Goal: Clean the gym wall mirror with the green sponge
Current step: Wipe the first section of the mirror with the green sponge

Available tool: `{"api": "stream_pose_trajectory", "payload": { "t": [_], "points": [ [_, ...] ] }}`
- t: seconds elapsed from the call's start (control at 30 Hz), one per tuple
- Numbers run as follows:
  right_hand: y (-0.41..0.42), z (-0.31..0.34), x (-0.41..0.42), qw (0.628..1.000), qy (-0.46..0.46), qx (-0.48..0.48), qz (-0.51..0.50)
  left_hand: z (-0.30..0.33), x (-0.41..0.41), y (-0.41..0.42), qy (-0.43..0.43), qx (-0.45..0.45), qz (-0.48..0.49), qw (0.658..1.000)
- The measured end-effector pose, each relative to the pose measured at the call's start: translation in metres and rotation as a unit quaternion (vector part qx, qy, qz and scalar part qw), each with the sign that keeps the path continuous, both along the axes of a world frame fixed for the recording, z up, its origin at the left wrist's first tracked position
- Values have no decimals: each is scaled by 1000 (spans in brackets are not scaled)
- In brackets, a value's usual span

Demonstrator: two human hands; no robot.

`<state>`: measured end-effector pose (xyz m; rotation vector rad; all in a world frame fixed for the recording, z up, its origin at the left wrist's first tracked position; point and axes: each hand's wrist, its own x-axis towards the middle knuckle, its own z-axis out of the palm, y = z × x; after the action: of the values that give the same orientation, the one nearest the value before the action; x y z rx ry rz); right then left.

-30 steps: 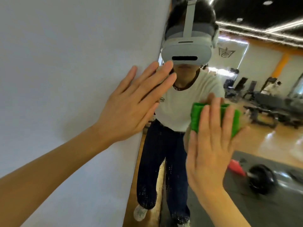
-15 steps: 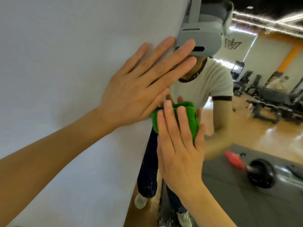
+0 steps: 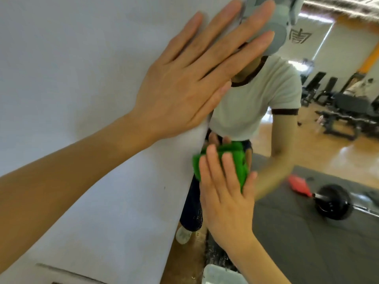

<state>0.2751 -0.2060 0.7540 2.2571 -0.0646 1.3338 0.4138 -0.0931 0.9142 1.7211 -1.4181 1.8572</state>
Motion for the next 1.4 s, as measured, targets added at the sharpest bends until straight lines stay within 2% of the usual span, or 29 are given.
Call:
{"api": "stream_pose_trajectory", "payload": {
  "t": [0.07,0.1,0.17,0.23,0.3,0.37,0.47,0.53,0.6,0.67,0.73,0.8,0.87,0.93,1.0,1.1,1.17,1.3,1.4],
  "points": [
    [-7,-34,-17,997,79,-16,-7,0,2,1,-9,-11,-3,1000],
    [-7,-38,-21,996,89,-22,-9,-1,3,1,-10,-14,-6,1000],
    [-3,-19,-13,999,41,-14,-2,-2,4,1,-12,-16,-8,1000],
    [7,18,4,998,-51,35,5,-3,5,1,-14,-16,-8,1000],
    [14,35,17,992,-102,71,7,-3,6,1,-17,-17,-14,1000],
    [13,12,13,997,-64,33,-6,-4,2,2,-8,-11,-27,1000],
    [2,-56,-12,997,80,-10,-4,-28,-10,6,16,24,-41,999],
    [-1,-64,-21,995,95,-22,-12,-55,-16,10,27,58,-35,997],
    [0,-37,-14,999,29,0,-17,-78,-14,14,36,76,-30,996],
    [4,3,0,995,-73,60,-6,-88,-8,17,54,78,-39,995],
    [7,20,10,988,-123,97,1,-90,-3,14,62,79,-54,994],
    [6,-5,6,995,-70,64,-11,-92,0,10,53,77,-54,994],
    [0,-58,-11,998,54,21,-9,-95,3,8,46,72,-47,995],
    [-6,-91,-28,992,129,9,2,-96,4,7,44,70,-42,996],
    [-5,-85,-25,995,101,2,-2,-96,2,6,41,61,-38,997],
    [8,-37,1,998,-28,54,-14,-95,2,3,43,53,-33,997],
    [15,-31,12,995,-64,70,-28,-95,4,2,44,51,-24,997],
    [6,-104,-8,997,68,-6,-23,-96,3,1,43,48,-23,998],
    [7,-107,-11,996,79,-38,-35,-95,2,2,37,41,-23,998]
  ]
}}
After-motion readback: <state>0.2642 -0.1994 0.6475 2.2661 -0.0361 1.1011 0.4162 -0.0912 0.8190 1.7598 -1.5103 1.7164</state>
